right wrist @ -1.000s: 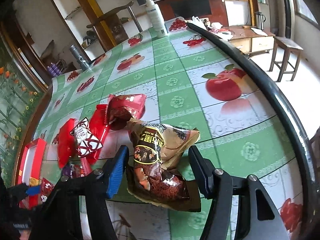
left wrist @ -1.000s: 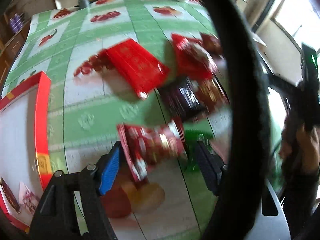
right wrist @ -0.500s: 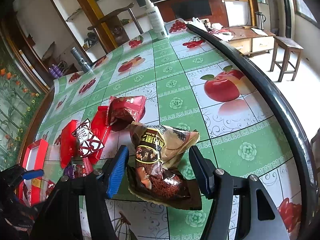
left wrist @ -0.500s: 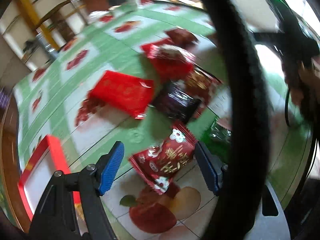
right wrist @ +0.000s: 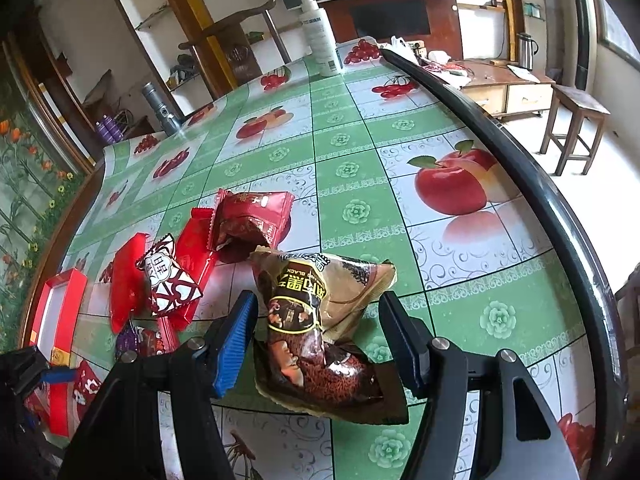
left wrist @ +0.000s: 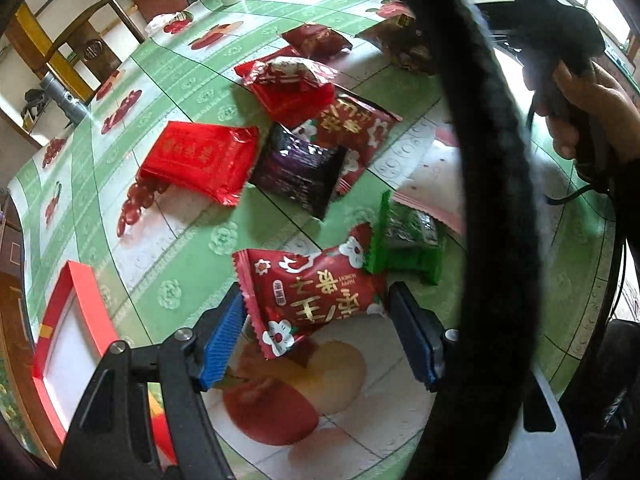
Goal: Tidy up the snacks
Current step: 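Lift the gold-brown bag with the right tool while the left tool carries the red-white packet toward the box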
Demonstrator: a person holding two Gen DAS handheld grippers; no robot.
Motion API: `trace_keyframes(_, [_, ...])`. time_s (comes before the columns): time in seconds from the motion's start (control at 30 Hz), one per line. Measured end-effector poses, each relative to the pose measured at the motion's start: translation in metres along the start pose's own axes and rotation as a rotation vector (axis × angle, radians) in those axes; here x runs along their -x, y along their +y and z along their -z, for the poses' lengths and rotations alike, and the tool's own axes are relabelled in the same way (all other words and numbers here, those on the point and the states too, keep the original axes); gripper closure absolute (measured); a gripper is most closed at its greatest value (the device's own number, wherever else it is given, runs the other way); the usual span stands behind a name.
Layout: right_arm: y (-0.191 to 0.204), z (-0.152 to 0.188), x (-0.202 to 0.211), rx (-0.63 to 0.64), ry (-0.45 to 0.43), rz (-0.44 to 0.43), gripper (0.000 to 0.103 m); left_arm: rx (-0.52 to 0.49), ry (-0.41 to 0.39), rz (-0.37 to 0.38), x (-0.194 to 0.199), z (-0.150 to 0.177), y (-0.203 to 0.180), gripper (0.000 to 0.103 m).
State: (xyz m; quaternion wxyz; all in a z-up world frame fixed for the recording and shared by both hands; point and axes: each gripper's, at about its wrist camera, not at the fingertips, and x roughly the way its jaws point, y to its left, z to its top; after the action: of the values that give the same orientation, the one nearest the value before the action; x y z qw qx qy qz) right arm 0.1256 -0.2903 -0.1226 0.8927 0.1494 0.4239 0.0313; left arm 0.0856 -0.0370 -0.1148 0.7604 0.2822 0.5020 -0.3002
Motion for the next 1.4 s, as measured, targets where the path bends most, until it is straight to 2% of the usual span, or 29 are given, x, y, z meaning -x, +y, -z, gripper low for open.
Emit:
trace_keyframes(0.17, [0.004,0.001,-0.004,0.016,0.012,0.006,0.039,-0.05,0.016,0.0,-0.009,-0.009,0.0,0.03])
trace_keyframes(0.23, [0.005,0.001,-0.004,0.026,0.009,0.009,0.042,-0.035,0.023,0.008,-0.009,-0.01,0.0,0.03])
trace_keyframes(0.3, [0.004,0.003,-0.001,0.033,0.001,0.007,0.048,-0.005,0.023,0.009,-0.008,-0.008,0.002,0.034])
trace_keyframes(0.37, [0.004,0.004,0.002,0.036,-0.009,-0.001,0.061,0.04,0.015,0.018,-0.008,-0.005,0.005,0.039])
trace_keyframes(0.53, [0.005,0.006,0.006,0.058,-0.02,-0.01,0.065,0.165,-0.014,0.033,0.001,0.016,0.009,0.044])
trace_keyframes(0.67, [0.007,0.008,0.013,0.061,-0.039,-0.018,0.074,0.272,-0.053,0.033,0.011,0.034,0.013,0.048])
trace_keyframes(0.7, [0.008,0.008,0.015,0.065,-0.043,-0.019,0.074,0.298,-0.066,0.039,0.014,0.037,0.015,0.054])
trace_keyframes(0.73, [0.009,0.009,0.019,0.066,-0.049,-0.024,0.075,0.318,-0.074,0.049,0.016,0.039,0.016,0.075])
trace_keyframes(0.93, [0.017,0.012,0.038,0.067,-0.087,-0.072,0.076,0.428,-0.118,0.061,0.026,0.048,0.023,0.077])
trace_keyframes(1.2, [0.039,0.018,0.072,0.093,-0.138,-0.17,0.076,0.488,-0.175,0.085,0.043,0.056,0.012,0.081])
trace_keyframes(1.4, [0.06,0.027,0.081,0.126,-0.137,-0.237,0.076,0.547,-0.206,0.039,0.055,0.062,0.015,0.082])
